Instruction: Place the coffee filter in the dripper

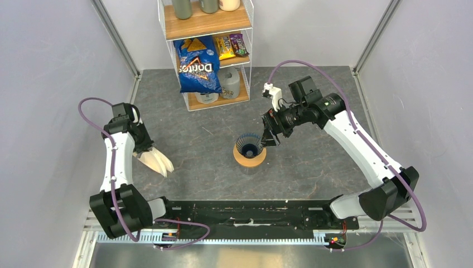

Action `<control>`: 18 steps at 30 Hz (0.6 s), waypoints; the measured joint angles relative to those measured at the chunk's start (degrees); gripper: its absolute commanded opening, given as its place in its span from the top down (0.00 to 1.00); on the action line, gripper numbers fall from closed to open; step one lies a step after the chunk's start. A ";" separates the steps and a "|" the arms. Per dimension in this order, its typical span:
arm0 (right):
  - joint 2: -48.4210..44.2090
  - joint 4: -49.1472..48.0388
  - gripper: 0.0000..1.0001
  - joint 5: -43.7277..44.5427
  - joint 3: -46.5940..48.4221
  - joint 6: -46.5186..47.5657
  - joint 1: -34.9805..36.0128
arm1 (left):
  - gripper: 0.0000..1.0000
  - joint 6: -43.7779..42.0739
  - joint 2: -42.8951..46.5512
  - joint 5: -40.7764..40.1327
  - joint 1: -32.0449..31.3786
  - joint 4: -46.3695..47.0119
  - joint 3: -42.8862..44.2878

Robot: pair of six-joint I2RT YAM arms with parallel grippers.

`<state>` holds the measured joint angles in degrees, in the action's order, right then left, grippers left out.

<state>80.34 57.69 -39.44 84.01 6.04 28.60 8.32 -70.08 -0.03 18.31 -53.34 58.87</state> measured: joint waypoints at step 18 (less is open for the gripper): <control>0.57 0.00 0.03 0.00 0.00 0.00 0.00 | 0.79 -0.02 -1.25 -1.40 0.28 2.25 -1.75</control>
<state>80.90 57.69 -39.44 84.01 6.04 28.60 8.29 -71.33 -1.43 18.59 -51.09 57.12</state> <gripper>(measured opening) 0.968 0.209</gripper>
